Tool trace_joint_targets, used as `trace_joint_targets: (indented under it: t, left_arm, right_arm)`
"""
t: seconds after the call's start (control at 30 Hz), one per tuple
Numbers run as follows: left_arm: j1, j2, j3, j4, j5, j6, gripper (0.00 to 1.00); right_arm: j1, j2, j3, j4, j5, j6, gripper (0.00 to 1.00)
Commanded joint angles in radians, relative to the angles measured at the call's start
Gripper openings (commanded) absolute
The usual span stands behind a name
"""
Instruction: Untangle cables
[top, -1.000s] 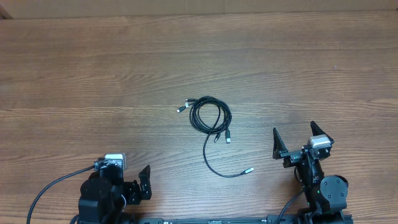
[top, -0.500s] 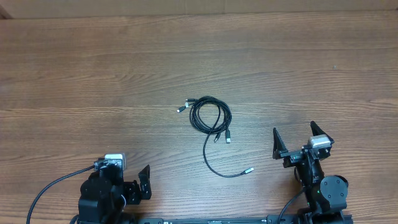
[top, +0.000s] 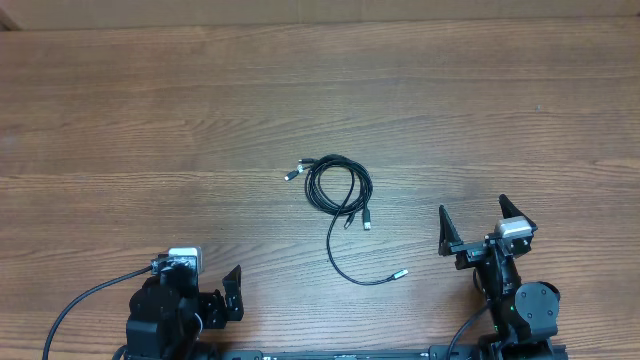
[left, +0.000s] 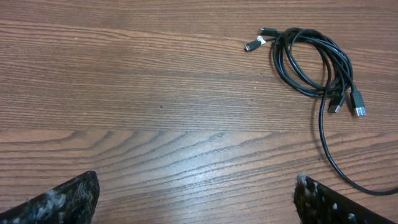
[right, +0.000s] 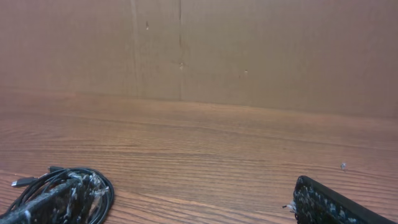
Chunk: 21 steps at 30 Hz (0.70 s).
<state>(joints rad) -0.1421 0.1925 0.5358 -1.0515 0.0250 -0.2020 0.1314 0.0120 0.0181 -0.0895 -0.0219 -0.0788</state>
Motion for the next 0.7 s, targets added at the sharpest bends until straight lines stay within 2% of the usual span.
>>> trace_joint_targets:
  t: [0.0,0.67]
  left_arm:
    - [0.004,0.003,0.014,0.0,-0.006,0.02,0.99]
    - [0.004,0.003,0.014,0.014,-0.06,0.023,0.99]
  right_arm:
    - [-0.002,-0.005,-0.01,0.006,0.002,-0.001,1.0]
    - [-0.002,-0.005,-0.01,0.006,0.002,-0.001,1.0]
